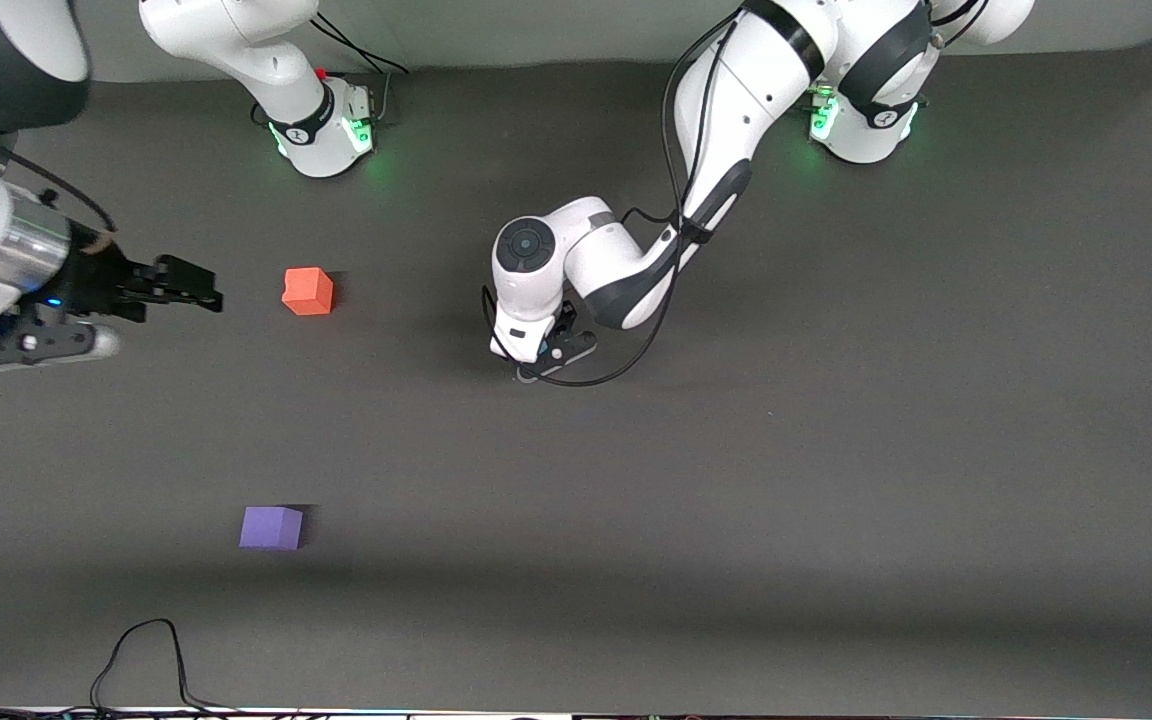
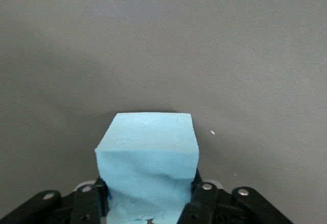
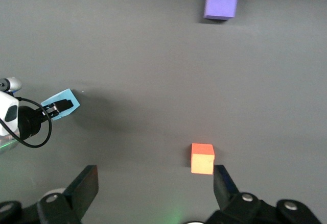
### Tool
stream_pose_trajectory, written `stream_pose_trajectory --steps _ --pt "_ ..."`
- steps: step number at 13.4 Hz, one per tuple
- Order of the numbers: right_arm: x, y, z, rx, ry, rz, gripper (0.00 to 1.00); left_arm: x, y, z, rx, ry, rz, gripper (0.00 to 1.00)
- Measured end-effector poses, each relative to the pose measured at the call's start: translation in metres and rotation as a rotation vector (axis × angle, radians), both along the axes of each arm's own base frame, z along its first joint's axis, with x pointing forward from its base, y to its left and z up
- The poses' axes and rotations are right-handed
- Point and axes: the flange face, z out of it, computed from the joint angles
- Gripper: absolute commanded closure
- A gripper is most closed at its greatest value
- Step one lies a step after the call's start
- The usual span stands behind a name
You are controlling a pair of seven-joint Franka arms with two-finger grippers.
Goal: Place blue block between orange and purple blocks
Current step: 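Set the blue cube down while the right gripper reaches toward it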
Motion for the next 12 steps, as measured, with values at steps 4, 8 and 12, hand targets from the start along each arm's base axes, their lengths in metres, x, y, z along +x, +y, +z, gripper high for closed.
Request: stream_pose_trajectory --steps 4,8,12 --pt "0.008 0.069 -0.026 0.019 -0.029 0.086 0.0 0.023 0.022 0.041 0.101 0.021 -0.024 0.0" --pt "0.012 0.172 -0.079 0.093 -0.056 0.14 0.0 0.076 0.11 0.143 0.127 0.092 -0.109 0.0" --pt "0.008 0.264 -0.178 0.105 -0.054 0.192 0.0 0.138 0.308 0.229 0.087 0.148 -0.23 0.0"
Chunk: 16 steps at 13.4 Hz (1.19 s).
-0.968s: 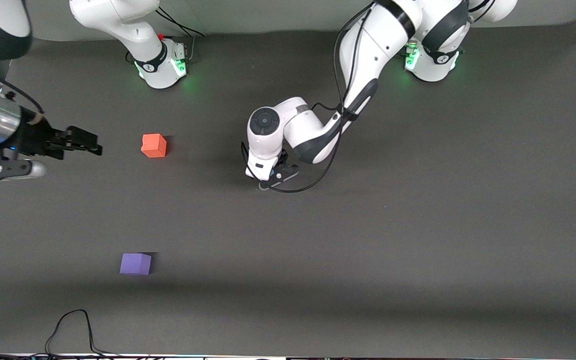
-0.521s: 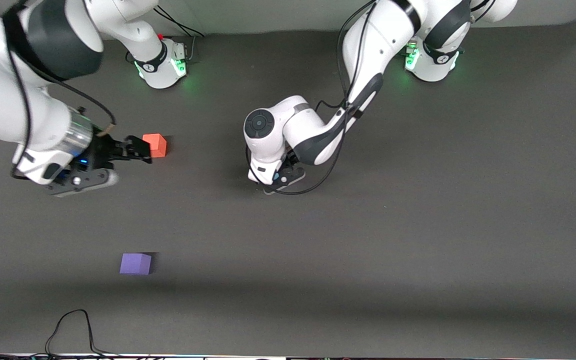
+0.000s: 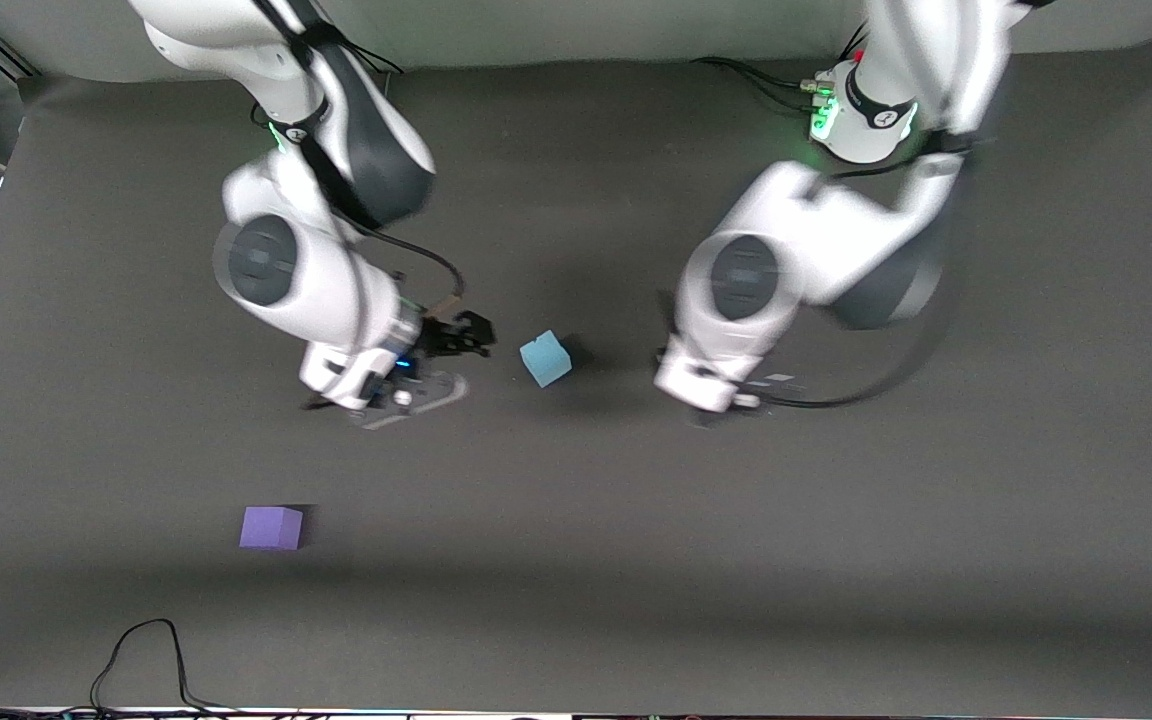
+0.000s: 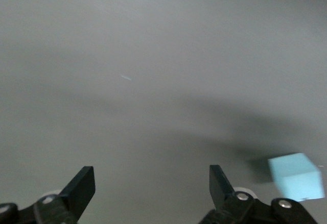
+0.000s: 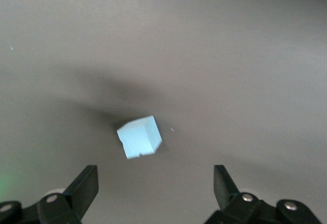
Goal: Place blue block between orange and purple blocks
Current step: 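Set the blue cube down while the right gripper reaches toward it, then grasp the blue cube with the right gripper while the left gripper withdraws, then carry the blue cube with the right gripper between orange and purple cubes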
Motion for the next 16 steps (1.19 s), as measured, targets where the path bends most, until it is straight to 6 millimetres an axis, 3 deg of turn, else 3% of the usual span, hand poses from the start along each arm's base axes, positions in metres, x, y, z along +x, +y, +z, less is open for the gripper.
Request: stream_pose_trajectory --steps 3,4,6,9,14,16 --pt "-0.026 0.068 -0.078 -0.034 -0.028 0.081 0.01 0.016 0.145 0.035 -0.052 -0.007 -0.055 0.0" --pt "-0.037 0.085 -0.102 -0.047 -0.033 0.103 0.01 0.015 0.18 0.039 -0.057 -0.008 -0.056 0.0" --pt "-0.053 0.103 -0.138 -0.073 -0.036 0.139 0.01 0.01 0.22 0.045 -0.061 -0.011 -0.068 0.0" --pt "-0.067 0.105 -0.169 -0.149 -0.034 0.197 0.03 -0.004 0.243 0.053 -0.038 -0.028 -0.1 0.0" --pt "-0.074 0.09 -0.193 -0.187 -0.022 0.226 0.07 -0.029 0.243 0.076 0.042 -0.047 -0.223 0.0" --pt "-0.081 0.084 -0.207 -0.195 -0.019 0.228 0.18 -0.038 0.244 0.088 0.049 -0.043 -0.242 0.0"
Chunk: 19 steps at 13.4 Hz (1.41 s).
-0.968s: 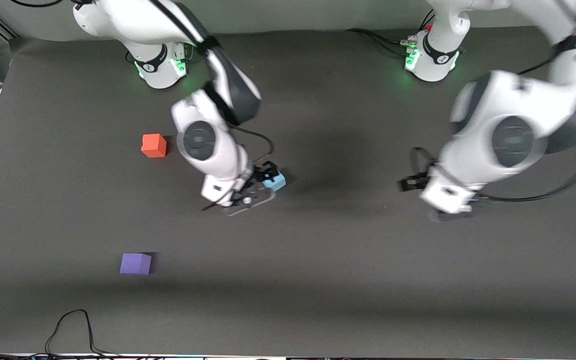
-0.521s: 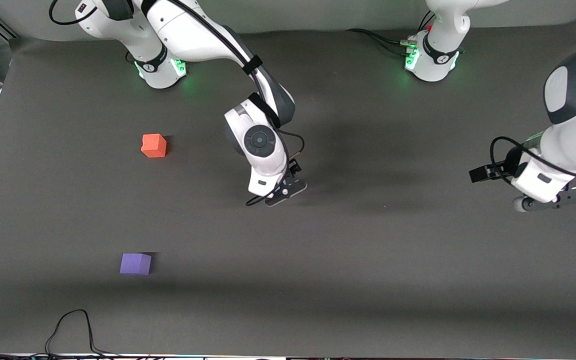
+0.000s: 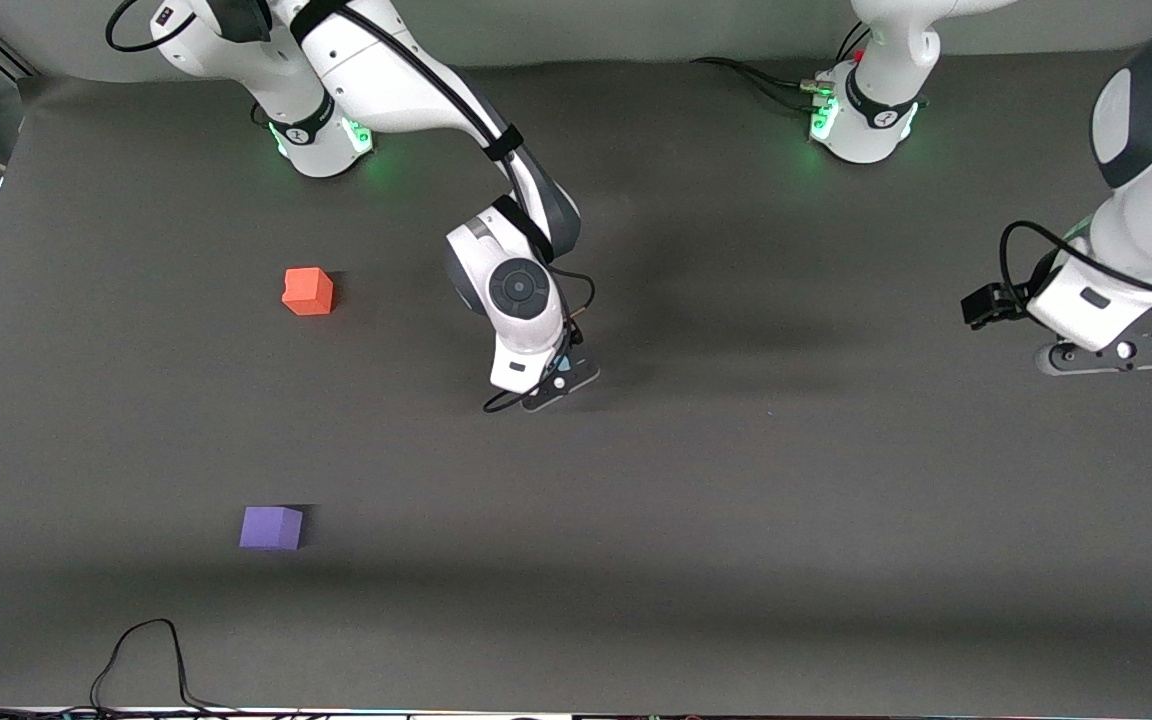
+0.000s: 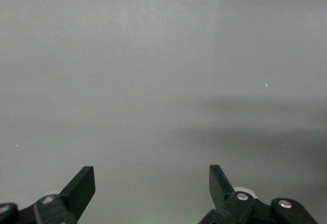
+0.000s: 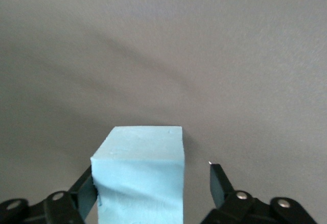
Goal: Place blue block between orange and purple blocks
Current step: 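Carry the blue cube with the right gripper between orange and purple cubes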
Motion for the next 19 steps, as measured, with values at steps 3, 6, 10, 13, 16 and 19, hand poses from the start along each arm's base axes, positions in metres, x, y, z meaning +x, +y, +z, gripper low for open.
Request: stream_pose_trajectory --steps 3,6,10,13,16,19 --pt "-0.008 0.001 -0.006 -0.006 0.005 0.008 0.63 -0.009 0.007 0.018 0.003 -0.017 -0.021 0.0" --pt "-0.005 -0.002 -0.003 -0.008 0.007 -0.02 1.0 -0.016 0.025 0.031 -0.001 -0.023 -0.007 0.0" --pt "0.04 -0.062 0.042 -0.069 -0.006 -0.258 1.0 -0.019 0.017 0.041 -0.004 -0.045 -0.025 0.0" --pt "0.097 -0.173 0.116 -0.055 -0.012 -0.417 1.0 -0.016 0.004 0.046 -0.005 -0.059 -0.046 0.0" --pt "0.126 -0.293 0.155 -0.019 0.027 -0.556 1.0 -0.01 -0.008 0.049 -0.004 -0.061 -0.05 0.0" --pt "0.124 -0.397 0.137 -0.006 0.063 -0.652 1.0 -0.008 -0.009 0.046 -0.004 -0.055 -0.049 0.0"
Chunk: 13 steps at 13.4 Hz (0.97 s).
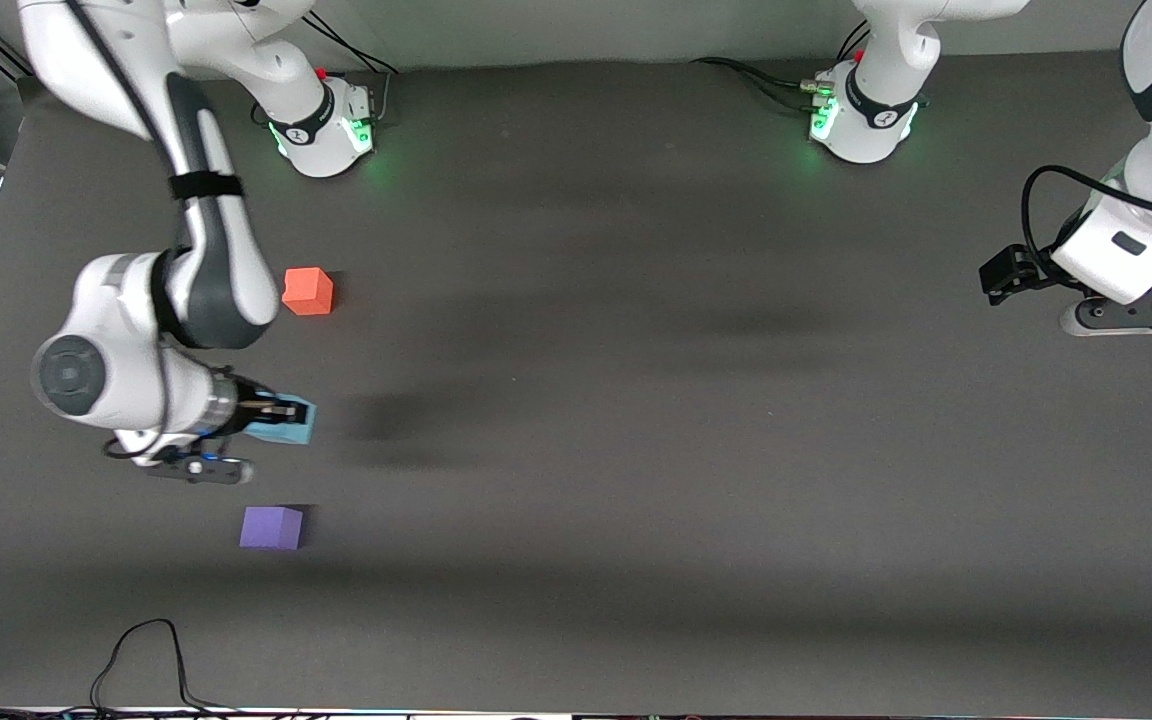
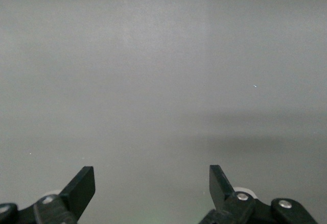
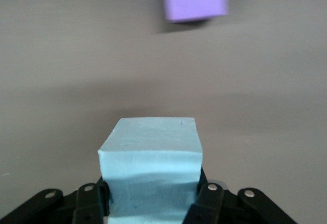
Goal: Place blue block between orange and purple blocks
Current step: 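Carry the blue cube with the right gripper between orange and purple cubes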
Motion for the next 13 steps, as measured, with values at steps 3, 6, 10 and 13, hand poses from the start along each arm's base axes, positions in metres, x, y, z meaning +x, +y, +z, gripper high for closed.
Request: stream_pose_trajectory --steps 3,6,10,13 --pt "-0.025 -0.058 -0.058 0.026 -0.027 -0.055 1.0 0.0 -0.007 0.0 -0.024 0.001 -0.004 0.0" --pt "-0.049 -0.058 -0.097 0.027 -0.045 -0.055 1.0 0.0 -0.011 0.0 -0.029 -0.001 -0.01 0.0" --pt "-0.057 -0.05 -0.115 0.027 -0.024 -0.015 0.99 0.002 -0.01 -0.007 -0.027 0.017 -0.007 0.0" --pt "-0.06 -0.051 -0.13 0.011 -0.02 -0.01 0.81 0.007 -0.008 -0.019 -0.025 0.036 -0.002 0.0"
